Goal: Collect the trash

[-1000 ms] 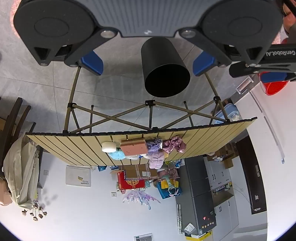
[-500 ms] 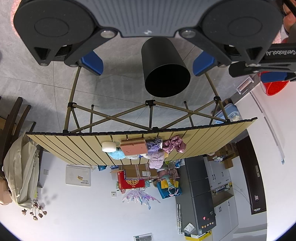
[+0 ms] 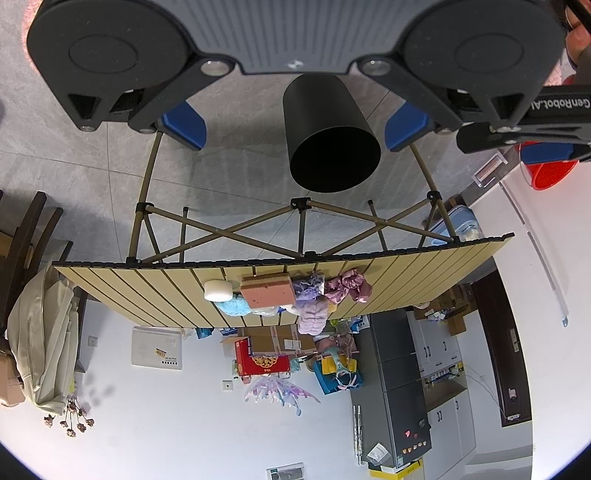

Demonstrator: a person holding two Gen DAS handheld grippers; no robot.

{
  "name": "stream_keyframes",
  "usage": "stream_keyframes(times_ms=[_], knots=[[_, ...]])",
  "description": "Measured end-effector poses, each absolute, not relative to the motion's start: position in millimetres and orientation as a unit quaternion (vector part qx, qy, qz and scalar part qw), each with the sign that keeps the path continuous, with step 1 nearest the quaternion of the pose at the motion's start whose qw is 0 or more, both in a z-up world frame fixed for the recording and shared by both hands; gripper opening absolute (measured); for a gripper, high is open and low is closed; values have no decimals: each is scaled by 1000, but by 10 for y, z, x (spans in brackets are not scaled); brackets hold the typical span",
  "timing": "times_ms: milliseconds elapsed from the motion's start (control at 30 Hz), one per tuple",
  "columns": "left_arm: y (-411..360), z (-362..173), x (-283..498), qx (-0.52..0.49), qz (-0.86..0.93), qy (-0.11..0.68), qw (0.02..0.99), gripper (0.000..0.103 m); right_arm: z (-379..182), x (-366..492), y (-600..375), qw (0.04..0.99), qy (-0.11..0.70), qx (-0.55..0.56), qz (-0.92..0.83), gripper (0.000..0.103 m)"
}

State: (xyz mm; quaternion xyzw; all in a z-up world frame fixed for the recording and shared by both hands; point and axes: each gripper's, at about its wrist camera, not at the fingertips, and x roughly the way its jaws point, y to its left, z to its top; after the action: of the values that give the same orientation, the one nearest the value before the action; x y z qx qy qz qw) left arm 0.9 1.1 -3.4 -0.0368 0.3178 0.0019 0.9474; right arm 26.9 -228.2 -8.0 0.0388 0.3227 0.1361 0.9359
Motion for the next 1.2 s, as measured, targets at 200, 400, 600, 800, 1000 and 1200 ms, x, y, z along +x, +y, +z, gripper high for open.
stream_keyframes(times_ms=[200,400,600,800,1000,1200], knots=[[9,-29,5,-37,2,317,948,103,-80,265,-2279,936,323,39,136,103],[9,-29,4,-37,2,317,948,103,-74,262,-2283,936,322,39,136,103],[-30,12,-11,-36,2,316,948,103,-70,262,-2285,936,322,39,136,103],[-30,14,-11,-36,2,316,948,103,-70,258,-2280,936,321,38,136,103],[-33,18,-11,-36,2,315,948,103,-66,256,-2279,937,321,38,136,103],[-31,16,-12,-37,2,315,948,103,-45,290,-2319,937,321,38,136,103]])
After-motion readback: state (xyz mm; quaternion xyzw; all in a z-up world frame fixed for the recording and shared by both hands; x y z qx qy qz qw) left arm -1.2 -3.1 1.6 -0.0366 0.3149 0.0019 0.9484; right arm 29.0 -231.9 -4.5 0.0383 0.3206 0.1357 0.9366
